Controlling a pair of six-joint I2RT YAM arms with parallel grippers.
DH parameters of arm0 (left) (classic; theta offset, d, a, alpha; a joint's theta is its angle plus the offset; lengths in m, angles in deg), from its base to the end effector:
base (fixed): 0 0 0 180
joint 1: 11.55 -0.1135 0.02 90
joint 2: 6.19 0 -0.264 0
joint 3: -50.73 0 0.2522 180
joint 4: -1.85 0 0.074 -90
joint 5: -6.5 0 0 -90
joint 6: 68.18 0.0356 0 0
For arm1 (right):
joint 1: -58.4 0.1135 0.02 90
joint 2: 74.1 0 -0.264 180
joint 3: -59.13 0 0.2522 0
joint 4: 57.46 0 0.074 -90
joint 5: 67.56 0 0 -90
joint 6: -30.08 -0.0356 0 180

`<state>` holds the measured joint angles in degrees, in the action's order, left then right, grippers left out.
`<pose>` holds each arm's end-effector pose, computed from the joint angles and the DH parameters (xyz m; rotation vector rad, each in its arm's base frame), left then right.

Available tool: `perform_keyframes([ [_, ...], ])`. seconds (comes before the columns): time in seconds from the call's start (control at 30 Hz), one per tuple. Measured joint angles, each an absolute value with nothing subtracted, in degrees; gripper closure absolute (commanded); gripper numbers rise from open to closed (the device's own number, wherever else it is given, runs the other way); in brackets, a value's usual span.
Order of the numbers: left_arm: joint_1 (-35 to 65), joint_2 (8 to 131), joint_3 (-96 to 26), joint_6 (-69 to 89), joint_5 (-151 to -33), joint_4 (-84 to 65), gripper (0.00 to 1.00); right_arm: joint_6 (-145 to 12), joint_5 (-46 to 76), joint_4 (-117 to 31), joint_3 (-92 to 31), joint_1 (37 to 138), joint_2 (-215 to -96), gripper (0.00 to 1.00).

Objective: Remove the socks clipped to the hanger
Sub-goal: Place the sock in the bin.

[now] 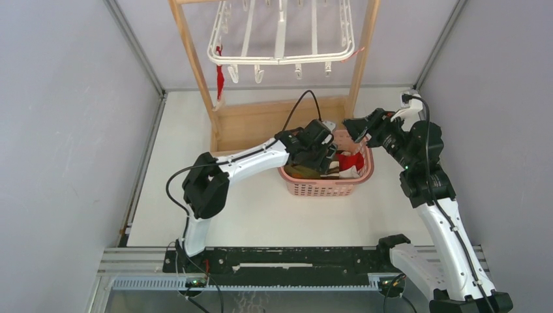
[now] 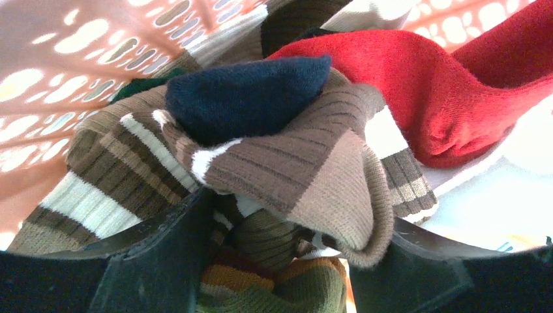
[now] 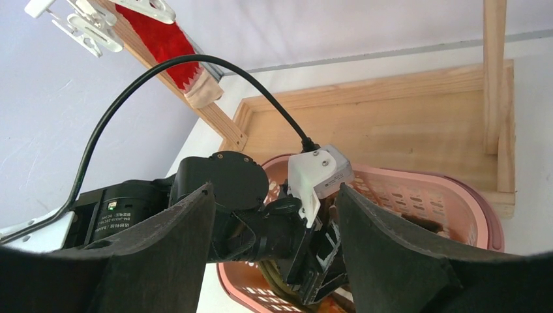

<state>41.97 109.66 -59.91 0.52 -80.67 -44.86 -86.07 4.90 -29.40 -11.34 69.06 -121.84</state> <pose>0.2712 -0.3639 0.2419 0.6847 2.4487 -0.4832 0.1774 0.0443 0.3963 -0.0076 1.7131 0.7363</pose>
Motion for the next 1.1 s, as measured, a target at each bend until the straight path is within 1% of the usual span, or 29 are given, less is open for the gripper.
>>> perform_keyframes([
  [0.03, 41.95, 109.64, -59.91, 0.76, -80.67, -44.95, 0.12, -86.07, 4.83, -29.37, -11.34, 68.99, -121.84, 0.25],
  [0.07, 41.97, 109.64, -59.91, 0.89, -80.67, -45.10, 0.03, -86.07, 4.75, -29.37, -11.34, 68.97, -121.84, 0.25],
  [0.1, 41.97, 109.62, -59.91, 1.20, -80.72, -45.25, 0.01, -86.09, 4.68, -29.37, -11.34, 68.97, -121.84, 0.25],
  [0.43, 41.97, 106.54, -59.91, 1.46, -80.65, -47.75, 0.00, -86.29, 4.11, -29.31, -11.34, 68.93, -121.67, 0.25],
  [1.1, 45.03, 92.48, -59.91, 1.35, -79.14, -49.60, 0.00, -87.25, 3.83, -29.07, -11.34, 68.93, -120.42, 0.25],
])
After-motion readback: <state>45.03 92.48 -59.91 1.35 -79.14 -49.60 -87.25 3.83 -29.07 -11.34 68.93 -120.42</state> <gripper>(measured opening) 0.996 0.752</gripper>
